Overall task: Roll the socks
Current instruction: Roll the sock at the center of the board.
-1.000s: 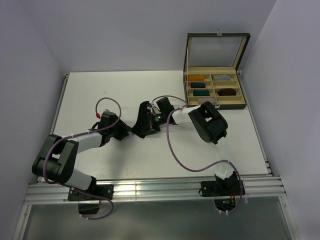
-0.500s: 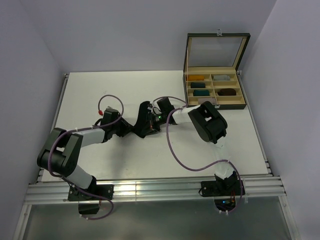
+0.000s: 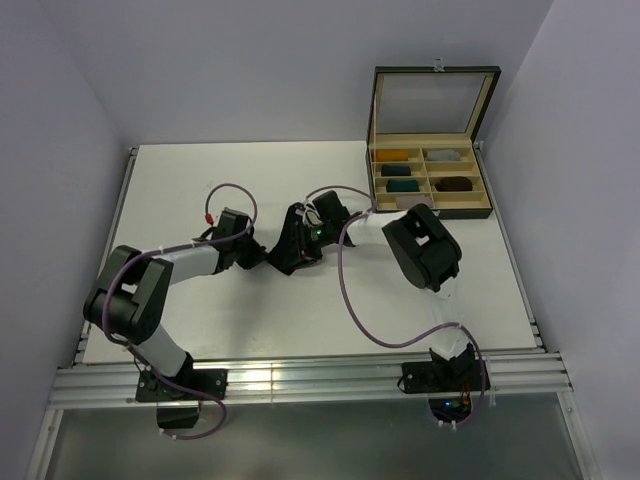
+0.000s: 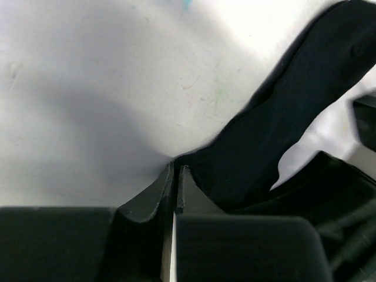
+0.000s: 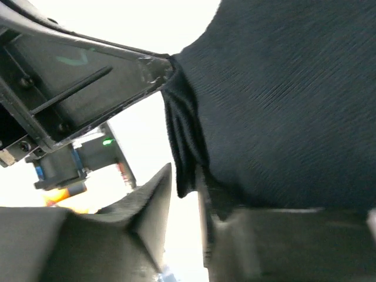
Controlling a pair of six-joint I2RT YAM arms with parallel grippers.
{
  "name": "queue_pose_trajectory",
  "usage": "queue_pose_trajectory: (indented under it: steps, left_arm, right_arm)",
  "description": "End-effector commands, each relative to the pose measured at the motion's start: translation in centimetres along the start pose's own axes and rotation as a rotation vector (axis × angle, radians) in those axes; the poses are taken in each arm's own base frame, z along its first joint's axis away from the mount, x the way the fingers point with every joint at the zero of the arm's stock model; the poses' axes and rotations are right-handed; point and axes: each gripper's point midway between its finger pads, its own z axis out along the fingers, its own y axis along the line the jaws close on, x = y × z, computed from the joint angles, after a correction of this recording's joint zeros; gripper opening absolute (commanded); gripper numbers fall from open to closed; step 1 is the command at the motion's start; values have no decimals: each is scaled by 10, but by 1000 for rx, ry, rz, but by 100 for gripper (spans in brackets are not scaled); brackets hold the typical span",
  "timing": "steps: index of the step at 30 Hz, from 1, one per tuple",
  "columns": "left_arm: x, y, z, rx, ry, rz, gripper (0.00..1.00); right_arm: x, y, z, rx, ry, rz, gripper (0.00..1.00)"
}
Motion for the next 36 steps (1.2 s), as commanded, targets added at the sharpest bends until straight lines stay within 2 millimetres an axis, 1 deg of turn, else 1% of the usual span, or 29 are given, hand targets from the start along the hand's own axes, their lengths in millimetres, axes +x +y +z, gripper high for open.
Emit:
queue_pose_trajectory:
  steps: [1, 2, 4, 5, 6, 7, 8, 9, 10, 11, 12, 13, 14, 15, 16, 17, 18, 19, 21, 23, 26, 29, 35, 36]
  left_arm:
    - [24, 69, 3, -268, 62, 89, 5]
    - [24, 69, 4, -273, 65, 93, 5]
    - [25, 68, 4, -280, 74, 110, 5]
    - [24, 68, 4, -282, 75, 113, 5]
    - [24, 66, 4, -281, 78, 122, 5]
    - [24, 64, 4, -281, 79, 126, 5]
    - [24, 63, 4, -278, 81, 129, 5]
    - [23, 60, 3, -273, 80, 134, 5]
    - [23, 59, 3, -271, 81, 139, 5]
    - [22, 58, 2, -272, 82, 145, 4]
    - [21, 56, 2, -269, 79, 151, 4]
    - [20, 55, 2, -271, 79, 157, 4]
    - [20, 54, 1, -268, 80, 157, 4]
    - [20, 53, 1, -263, 83, 161, 4]
    - [22, 52, 2, -259, 90, 161, 4]
    - [21, 50, 2, -255, 91, 161, 4]
    - [22, 50, 2, -252, 93, 159, 4]
    - [22, 49, 2, -251, 96, 160, 4]
    - [22, 49, 3, -247, 96, 163, 4]
    - [22, 48, 3, -245, 99, 164, 4]
    - [23, 48, 3, -244, 104, 165, 3]
    - [24, 49, 3, -247, 105, 165, 3]
    - [26, 49, 4, -242, 113, 164, 3]
    - [25, 48, 5, -239, 113, 162, 3]
  right_arm:
    - [-11, -8, -19, 198, -95, -150, 34]
    - [-16, 3, -27, 218, -127, -201, 36]
    - [-17, 4, -33, 306, -155, -290, 37]
    - [-18, 9, -37, 329, -175, -330, 37]
    - [-20, 17, -45, 356, -205, -399, 38]
    - [-24, 19, -47, 432, -254, -462, 38]
    - [-25, 22, -50, 470, -278, -515, 38]
    - [-28, 27, -57, 517, -315, -604, 37]
    - [-28, 30, -59, 550, -338, -659, 37]
    - [-22, 36, -54, 593, -357, -735, 36]
    - [-21, 36, -53, 615, -381, -810, 36]
    - [-18, 43, -53, 615, -401, -862, 35]
    - [-4, 38, -46, 630, -377, -909, 35]
    - [-8, 48, -42, 612, -421, -953, 35]
    - [-1, 46, -37, 626, -409, -1010, 35]
    - [1, 49, -33, 618, -408, -1034, 34]
    - [0, 49, -33, 630, -421, -1057, 34]
    - [3, 47, -27, 627, -410, -1073, 34]
    - [6, 49, -20, 617, -416, -1096, 34]
    - [5, 49, -15, 614, -417, -1106, 34]
    - [0, 48, -12, 632, -426, -1115, 34]
    - [-3, 52, -10, 628, -433, -1130, 35]
    - [-4, 44, -2, 638, -406, -1135, 35]
    - [-3, 39, 1, 642, -395, -1132, 35]
